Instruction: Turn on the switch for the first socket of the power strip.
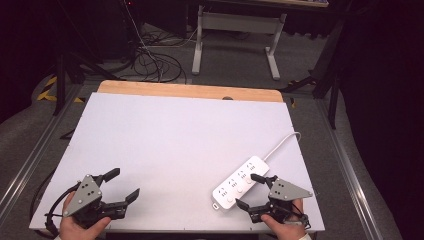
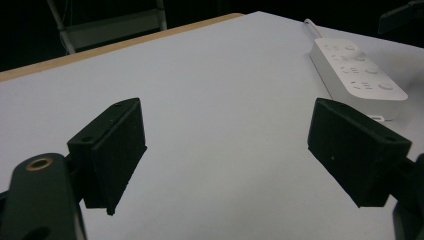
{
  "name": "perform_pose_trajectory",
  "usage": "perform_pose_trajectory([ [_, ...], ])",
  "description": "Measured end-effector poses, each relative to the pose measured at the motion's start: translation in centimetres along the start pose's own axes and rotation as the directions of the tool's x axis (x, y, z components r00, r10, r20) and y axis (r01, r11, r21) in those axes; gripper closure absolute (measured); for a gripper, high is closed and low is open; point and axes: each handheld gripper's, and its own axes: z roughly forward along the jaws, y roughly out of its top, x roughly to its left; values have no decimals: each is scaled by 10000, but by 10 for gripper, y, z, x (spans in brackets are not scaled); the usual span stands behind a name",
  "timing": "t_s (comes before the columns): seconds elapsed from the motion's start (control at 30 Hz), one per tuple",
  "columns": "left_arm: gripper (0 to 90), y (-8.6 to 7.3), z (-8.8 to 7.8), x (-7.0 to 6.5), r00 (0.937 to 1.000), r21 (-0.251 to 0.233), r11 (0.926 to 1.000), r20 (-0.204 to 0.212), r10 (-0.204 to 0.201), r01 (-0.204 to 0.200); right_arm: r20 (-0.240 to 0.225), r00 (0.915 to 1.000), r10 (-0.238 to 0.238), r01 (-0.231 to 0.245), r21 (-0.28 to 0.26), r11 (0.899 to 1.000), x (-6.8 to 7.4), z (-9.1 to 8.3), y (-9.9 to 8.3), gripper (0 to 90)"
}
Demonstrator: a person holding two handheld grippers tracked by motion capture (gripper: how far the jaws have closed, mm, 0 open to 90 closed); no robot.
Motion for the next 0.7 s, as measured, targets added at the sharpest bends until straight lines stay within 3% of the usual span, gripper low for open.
perform_pose_trajectory([
  [0.7,163,0,0,0,9999,180,9998,-119,-31,33,-95,9994,-338,338,-30,9994,2,2,2,84],
])
